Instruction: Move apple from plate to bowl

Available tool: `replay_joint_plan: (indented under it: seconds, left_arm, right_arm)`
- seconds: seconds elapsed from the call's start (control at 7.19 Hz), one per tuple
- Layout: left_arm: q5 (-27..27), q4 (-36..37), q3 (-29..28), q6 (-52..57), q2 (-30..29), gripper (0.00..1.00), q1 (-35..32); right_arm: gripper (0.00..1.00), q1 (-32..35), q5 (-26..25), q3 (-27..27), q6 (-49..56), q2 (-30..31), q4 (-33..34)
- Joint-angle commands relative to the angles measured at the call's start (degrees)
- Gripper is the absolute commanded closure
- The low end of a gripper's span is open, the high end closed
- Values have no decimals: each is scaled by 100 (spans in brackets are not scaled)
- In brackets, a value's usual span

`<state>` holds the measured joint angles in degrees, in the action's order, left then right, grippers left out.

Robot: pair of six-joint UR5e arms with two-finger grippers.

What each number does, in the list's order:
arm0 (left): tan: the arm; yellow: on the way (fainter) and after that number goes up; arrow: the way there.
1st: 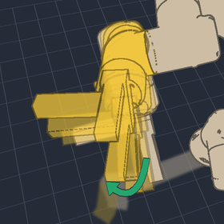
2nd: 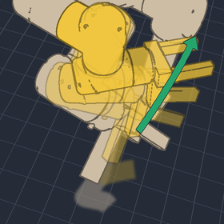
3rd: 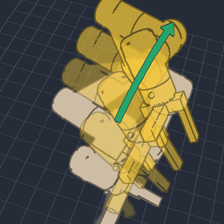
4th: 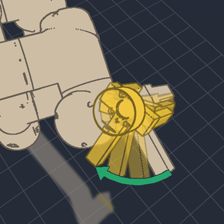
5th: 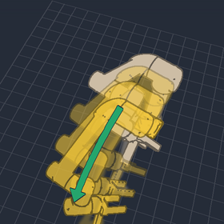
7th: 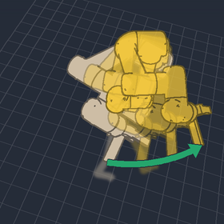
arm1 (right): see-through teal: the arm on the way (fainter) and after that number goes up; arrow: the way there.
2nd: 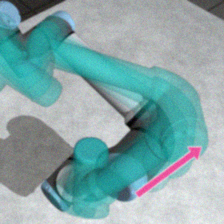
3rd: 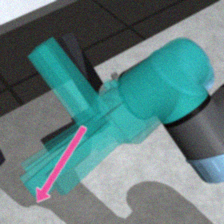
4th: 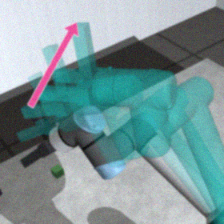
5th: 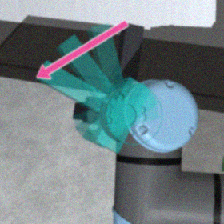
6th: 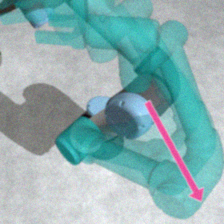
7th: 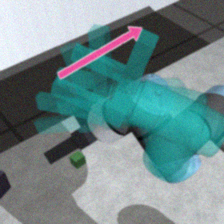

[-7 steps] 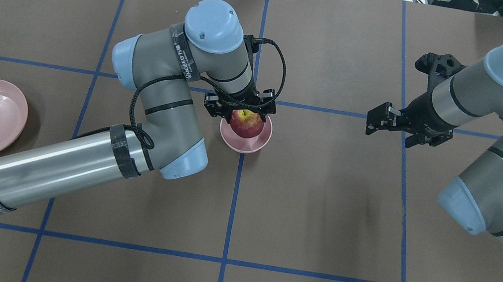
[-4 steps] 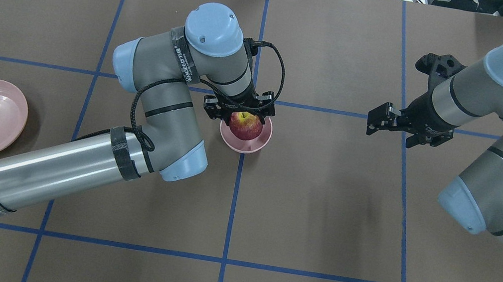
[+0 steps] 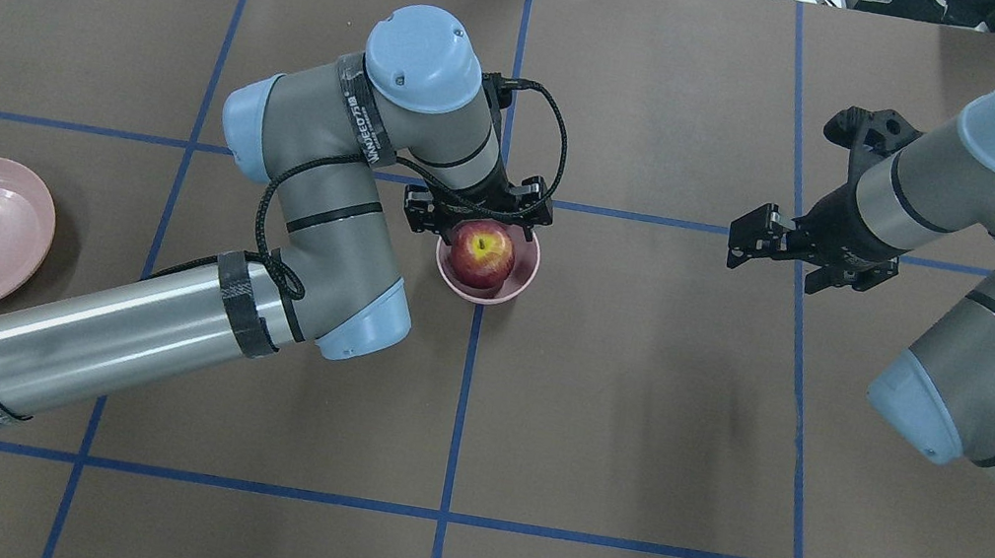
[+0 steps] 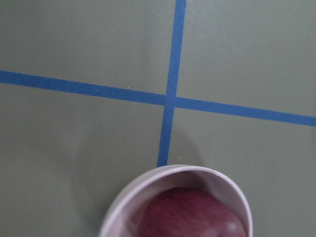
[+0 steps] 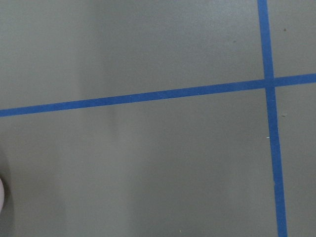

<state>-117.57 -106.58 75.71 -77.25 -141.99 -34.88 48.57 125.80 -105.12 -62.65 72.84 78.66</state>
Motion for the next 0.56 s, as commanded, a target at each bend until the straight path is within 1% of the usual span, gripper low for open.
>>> replay_joint_plan:
  seconds: [0.0, 0.14, 0.28, 0.42]
  left_arm:
    - [-47, 31, 833, -35, 492, 3, -158]
    - [-186, 188, 1971, 43, 1480, 3, -455]
    - [-518, 338, 2818, 661, 2369, 3, -798]
    - [-583, 426, 3514, 1433, 3300, 3, -1045]
  right_arm:
    - [0, 230, 92, -26, 68, 46, 0]
    - [0, 528, 207, -87, 347, 255, 9]
    - [0, 888, 390, -114, 1115, 623, 0]
    - [0, 1291, 505, -88, 2036, 1018, 0]
